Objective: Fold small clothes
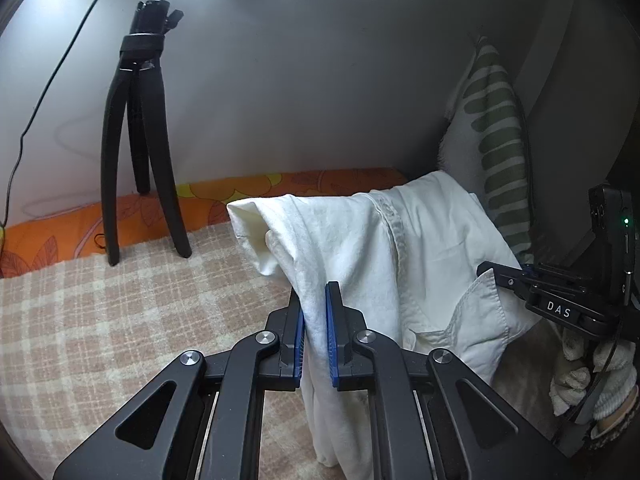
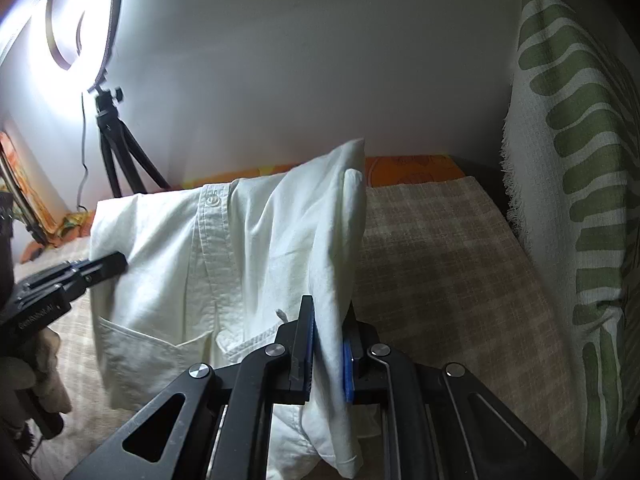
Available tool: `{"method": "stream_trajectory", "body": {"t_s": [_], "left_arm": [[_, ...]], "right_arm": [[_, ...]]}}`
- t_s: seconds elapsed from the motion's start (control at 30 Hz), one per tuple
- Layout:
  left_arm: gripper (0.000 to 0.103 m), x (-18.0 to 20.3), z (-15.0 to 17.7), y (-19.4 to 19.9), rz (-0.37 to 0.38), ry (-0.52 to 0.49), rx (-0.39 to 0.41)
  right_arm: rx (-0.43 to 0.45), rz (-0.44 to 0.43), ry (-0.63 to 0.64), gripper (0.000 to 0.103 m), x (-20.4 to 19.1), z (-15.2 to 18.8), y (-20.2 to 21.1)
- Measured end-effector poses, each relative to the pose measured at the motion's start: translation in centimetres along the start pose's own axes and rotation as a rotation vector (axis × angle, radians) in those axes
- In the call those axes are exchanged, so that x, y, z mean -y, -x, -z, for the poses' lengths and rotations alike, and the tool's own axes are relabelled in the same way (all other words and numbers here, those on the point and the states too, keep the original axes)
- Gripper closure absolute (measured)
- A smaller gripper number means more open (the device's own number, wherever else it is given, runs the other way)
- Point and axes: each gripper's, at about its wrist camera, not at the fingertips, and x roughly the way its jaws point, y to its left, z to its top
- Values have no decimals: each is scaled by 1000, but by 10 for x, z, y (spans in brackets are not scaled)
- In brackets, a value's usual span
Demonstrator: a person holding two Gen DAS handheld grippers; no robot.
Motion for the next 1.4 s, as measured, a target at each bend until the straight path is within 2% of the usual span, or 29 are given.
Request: {"method": "stream_trajectory", "body": {"t_s": [0.17,0.3,0.33,0.43,0.57,0.63,0.8,1.1,1.2,1.33,1.4], "left_arm": [[93,2,-2,-8,-28,11,-15],[88,11,-7,-11,-81,-15,-8],[86,12,-7,-11,-80,-18,-3],[77,15,-6,-3,-81,-44,10],[76,19,-2,10,-79,-72,20],[75,20,0,19,-73,-77,26],[68,32,3,47,-77,-109,66],[67,46,19,109,-62,-128,112],[61,49,28,134,-59,-130,130],[60,53,43,165,-61,-142,147],[56,55,53,181,-61,-142,156]], "right_arm": [[-12,48,-4,93,6,3,-11],[-6,111,26,85,2,3,-15],[1,128,27,79,2,2,-14],[23,126,16,72,2,3,-5],[32,147,14,66,-3,6,2],[45,149,1,52,-7,10,10],[77,167,5,39,-16,18,28],[145,153,-19,35,-35,37,86],[164,148,-22,35,-43,47,106],[188,139,-13,33,-62,62,132],[201,129,-11,32,-71,73,145]]}}
